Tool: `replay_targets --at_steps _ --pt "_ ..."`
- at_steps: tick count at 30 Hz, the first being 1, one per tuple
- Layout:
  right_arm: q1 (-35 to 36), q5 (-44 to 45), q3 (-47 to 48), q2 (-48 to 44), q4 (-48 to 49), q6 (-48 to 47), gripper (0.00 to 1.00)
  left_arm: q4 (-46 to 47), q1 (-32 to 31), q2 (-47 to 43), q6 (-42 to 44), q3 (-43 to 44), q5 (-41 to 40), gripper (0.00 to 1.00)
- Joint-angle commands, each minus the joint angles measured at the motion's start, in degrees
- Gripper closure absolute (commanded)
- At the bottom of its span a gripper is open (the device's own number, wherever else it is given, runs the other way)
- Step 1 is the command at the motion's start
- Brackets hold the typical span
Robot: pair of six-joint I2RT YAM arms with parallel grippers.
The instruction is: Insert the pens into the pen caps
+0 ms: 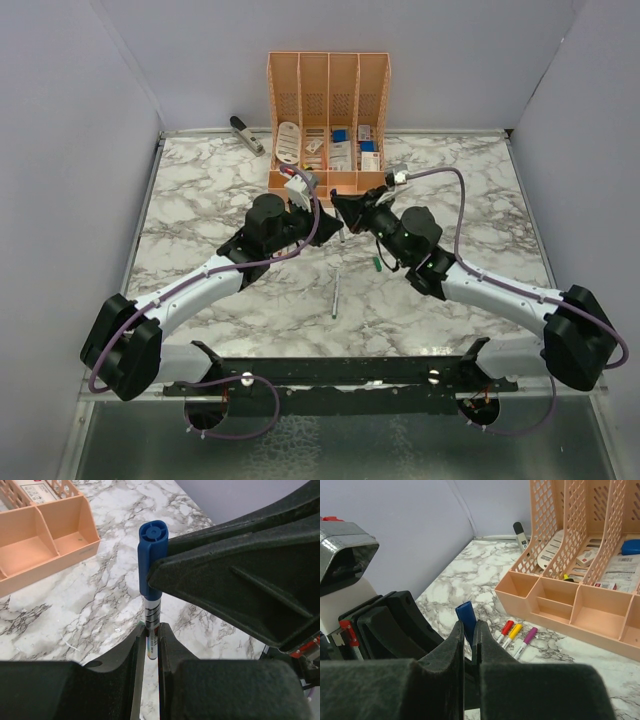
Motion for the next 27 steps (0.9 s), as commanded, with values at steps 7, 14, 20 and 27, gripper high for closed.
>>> replay_targets --at_steps 7,14,20,27 --pt "3.72 2.53 0.15 1.52 -16.4 -1.39 0.99 12.09 2.04 -5.07 1.44 3.92 -8.55 1.0" --pt "3.73 6.23 2.96 -2.04 -15.26 -4.56 0.83 3.28 2.06 -6.6 2.83 -0.09 -5.92 1.0" --pt "3.68 12.06 4.62 -7.17 -16.01 -8.35 0.82 -9.04 2.11 -2.63 3.22 1.54 -7.94 1.0" --pt "3.73 19.1 7.47 -10.23 -22.44 -9.8 0.82 -29.88 2.1 13.03 2.68 12.8 -10.21 1.0"
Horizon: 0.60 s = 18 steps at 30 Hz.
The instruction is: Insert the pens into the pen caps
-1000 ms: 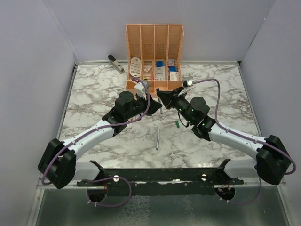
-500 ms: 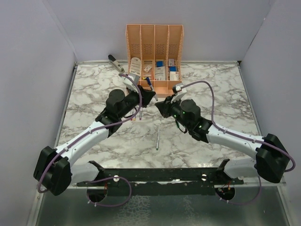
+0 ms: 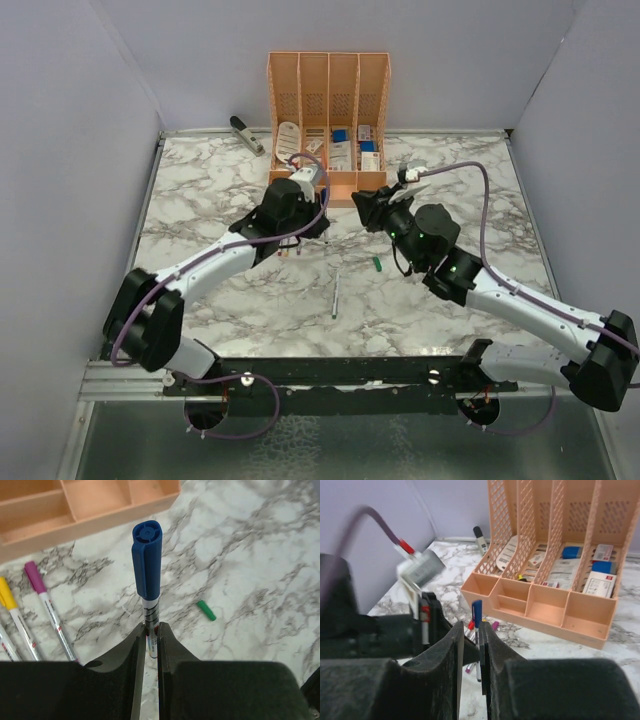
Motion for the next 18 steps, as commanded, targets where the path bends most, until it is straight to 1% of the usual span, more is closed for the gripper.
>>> replay_targets --at_steps 1,5,10,12,18 --pt "0.19 7.45 2.59 -2.0 -5.85 -2.02 0.82 -16.09 -0.08 9.0 0.21 6.83 -2.89 1.0" --pt "0.14 8.05 1.99 -3.47 -7.45 -0.96 0.82 -21.43 0.0 15.97 -0.15 11.4 -3.68 1.0" --pt "0.18 8.05 0.86 -4.94 -8.81 0.33 0.82 -25.18 0.08 22.34 -0.39 15.25 -7.21 1.0" --pt "0.19 9.41 0.56 -5.4 -9.18 0.57 0.82 -27.06 0.08 24.82 -0.06 17.29 -8.58 1.0" --pt "0.19 9.58 0.07 -5.9 -9.99 0.46 0.82 -28.1 0.39 29.55 0.96 21.34 -13.03 1.0"
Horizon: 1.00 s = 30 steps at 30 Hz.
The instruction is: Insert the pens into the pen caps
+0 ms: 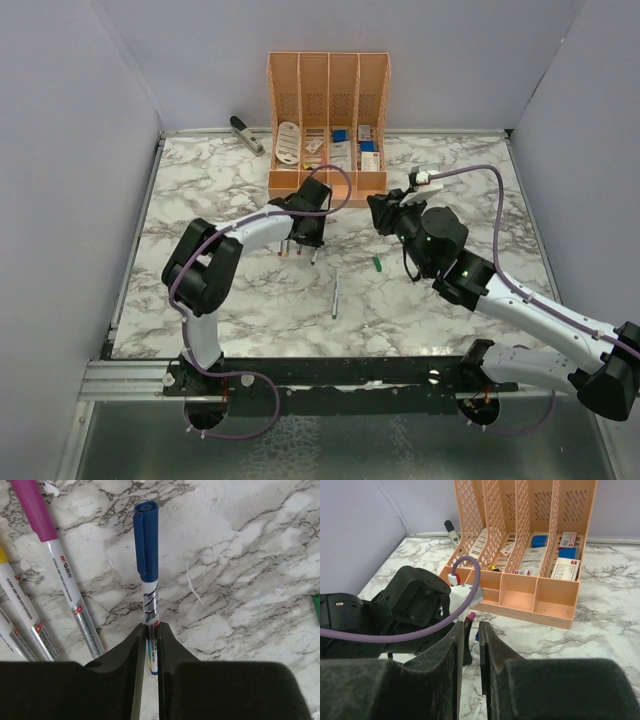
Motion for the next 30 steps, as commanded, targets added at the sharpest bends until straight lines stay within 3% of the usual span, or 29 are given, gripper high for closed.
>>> replay_targets --at_steps 1,13,24,30 --pt "0.19 2.24 -0.79 -1.0 -2.06 0.69 0.82 -2.89 0.52 3.01 1.15 3.83 -6.42 1.0" --pt "0.19 2.16 -1.31 -0.93 -4.84 1.64 0.82 -1.61 3.12 7.5 -0.15 8.04 -7.32 1.0" --pt "0.19 2.12 -1.48 -0.22 -6.02 2.27 0.8 0.43 3.28 7.99 -1.51 9.88 -1.35 0.73" --pt "0.19 2.45 -1.92 0.08 -5.54 2.2 0.8 -0.15 3.35 5.74 -2.3 9.34 -0.67 0.68"
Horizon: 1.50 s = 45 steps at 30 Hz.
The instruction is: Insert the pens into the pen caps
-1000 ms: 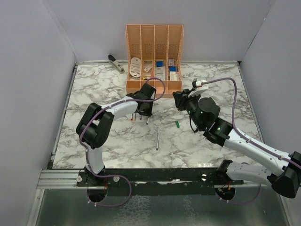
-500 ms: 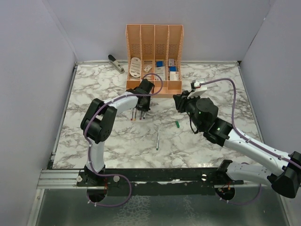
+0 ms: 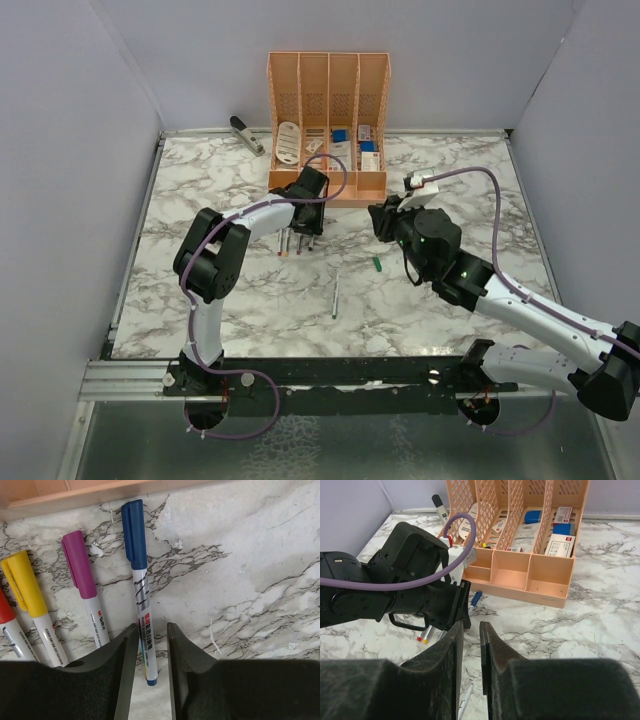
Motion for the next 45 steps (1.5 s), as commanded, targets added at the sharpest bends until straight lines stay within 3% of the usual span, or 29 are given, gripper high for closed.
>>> replay_targets --at_steps 1,7,12,15,25,45 --pt "0.19 2.43 -1.25 0.38 -0.03 0.62 0.8 0.31 0.0 -2.78 -1.1 0.85 1.85 0.67" --pt "0.18 7.49 -1.19 3.29 -6.27 5.72 0.76 -0.66 -0.11 -9.76 -1.04 -1.36 0.75 0.67" --pt "0.02 8.84 -0.4 7.62 -15.64 11.84 0.52 -2.53 -0.85 -16.06 -1.14 -6.02 1.46 0.64" --pt "-0.34 8.53 -0.45 9.96 -19.11 14.73 0.45 -3.54 -2.88 -19.08 -1.3 -9.39 3.65 0.56" --pt "-6.79 1.0 -1.31 16.07 -22.02 17.92 0.44 -9.34 -13.78 -19.42 -1.03 -14.13 5.67 0.52" --pt "-16.66 -6.03 -3.09 17.06 -17.63 14.44 0.44 -17.71 -21.33 -9.78 -0.47 -6.8 4.0 0.5"
